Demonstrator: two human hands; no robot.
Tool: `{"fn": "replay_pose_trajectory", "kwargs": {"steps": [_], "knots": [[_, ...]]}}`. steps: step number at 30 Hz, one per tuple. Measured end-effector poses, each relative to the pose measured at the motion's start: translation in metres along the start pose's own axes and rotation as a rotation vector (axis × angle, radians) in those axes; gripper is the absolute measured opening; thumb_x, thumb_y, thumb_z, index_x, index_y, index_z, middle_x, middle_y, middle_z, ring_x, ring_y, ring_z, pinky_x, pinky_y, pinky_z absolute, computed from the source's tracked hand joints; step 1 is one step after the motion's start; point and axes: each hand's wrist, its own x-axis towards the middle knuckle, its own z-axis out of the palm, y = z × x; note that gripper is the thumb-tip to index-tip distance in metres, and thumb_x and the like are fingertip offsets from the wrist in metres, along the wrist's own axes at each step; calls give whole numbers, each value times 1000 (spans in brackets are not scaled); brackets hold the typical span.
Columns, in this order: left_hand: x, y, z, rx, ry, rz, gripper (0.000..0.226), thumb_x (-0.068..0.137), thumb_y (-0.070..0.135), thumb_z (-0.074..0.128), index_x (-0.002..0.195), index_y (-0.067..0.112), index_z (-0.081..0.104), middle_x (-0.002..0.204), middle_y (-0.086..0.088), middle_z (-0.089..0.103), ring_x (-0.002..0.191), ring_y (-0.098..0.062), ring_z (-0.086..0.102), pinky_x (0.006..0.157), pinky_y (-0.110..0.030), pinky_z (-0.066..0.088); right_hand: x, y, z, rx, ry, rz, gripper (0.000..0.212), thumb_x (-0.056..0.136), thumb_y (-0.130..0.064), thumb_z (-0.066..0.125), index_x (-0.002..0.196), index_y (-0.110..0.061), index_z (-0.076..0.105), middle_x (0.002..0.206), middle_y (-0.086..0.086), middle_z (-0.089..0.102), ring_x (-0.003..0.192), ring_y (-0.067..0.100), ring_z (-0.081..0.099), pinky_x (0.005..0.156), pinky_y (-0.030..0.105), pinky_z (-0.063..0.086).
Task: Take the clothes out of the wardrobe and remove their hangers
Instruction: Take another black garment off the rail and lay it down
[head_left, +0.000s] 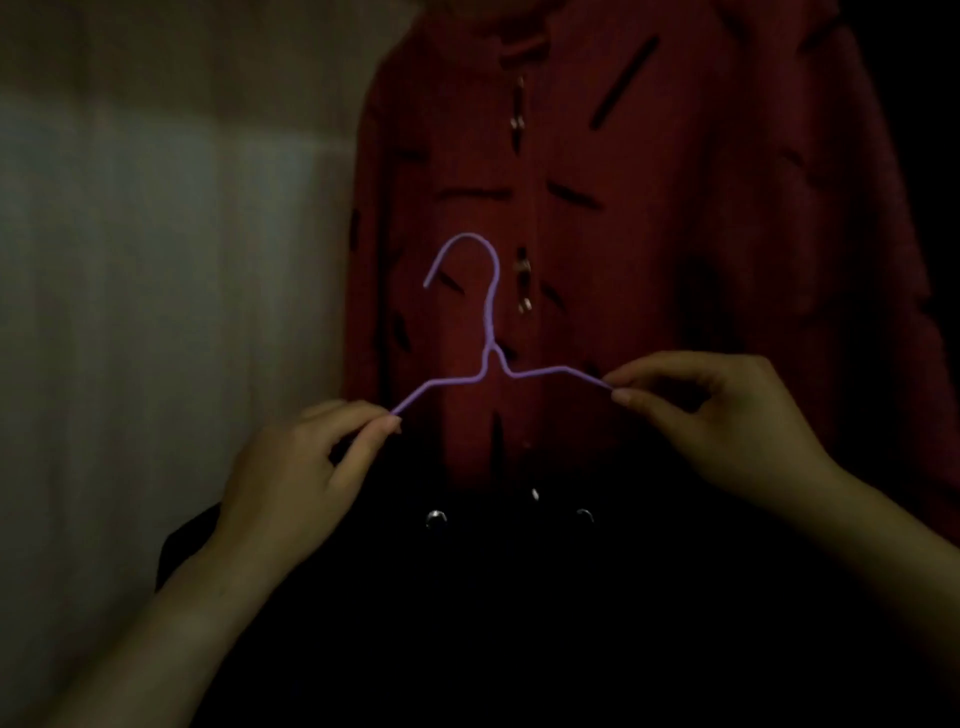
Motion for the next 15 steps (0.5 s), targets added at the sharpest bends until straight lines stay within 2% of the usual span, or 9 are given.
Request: {"fn": "replay_pose_trajectory", "kwargs": {"steps": [2, 5, 6, 10, 15], "knots": [[-34, 13, 13, -96, -57, -45, 36, 85, 46, 44, 86, 26, 73, 82, 16, 67, 77, -4, 59, 63, -15, 42, -43, -1, 1, -1, -28, 110, 17, 78, -18, 71, 87, -32, 71, 81, -13, 71, 78, -2, 65, 74, 16, 51], [-81, 34, 29, -207, -162, -99, 39, 84, 52, 43, 87, 27, 72, 73, 7, 65, 65, -8, 59, 55, -33, 46, -111, -6, -5, -16, -38, 303, 14, 78, -17, 71, 87, -27, 72, 81, -11, 70, 78, 1, 65, 74, 17, 52], [-97, 44, 35, -247, -196, -116, 39, 83, 53, 42, 87, 27, 72, 71, 8, 63, 64, -8, 58, 52, -35, 46, -135, -9, -9, -31, -32, 359, 13, 78, -16, 71, 87, -26, 72, 80, -11, 70, 78, 3, 65, 75, 17, 52], [-158, 88, 57, -387, -334, -170, 37, 83, 53, 43, 85, 28, 71, 67, 11, 56, 61, -7, 53, 48, -28, 40, -229, -27, -32, -130, 11, 531, 17, 77, -18, 71, 83, -33, 70, 79, -11, 70, 76, 5, 66, 75, 14, 48], [-217, 151, 65, -490, -474, -127, 24, 86, 44, 51, 84, 28, 69, 74, 10, 60, 68, -11, 57, 53, -33, 46, -328, -75, -73, -220, 104, 733, 22, 77, -12, 71, 78, -34, 68, 74, -29, 66, 68, -5, 61, 67, 5, 42]]}}
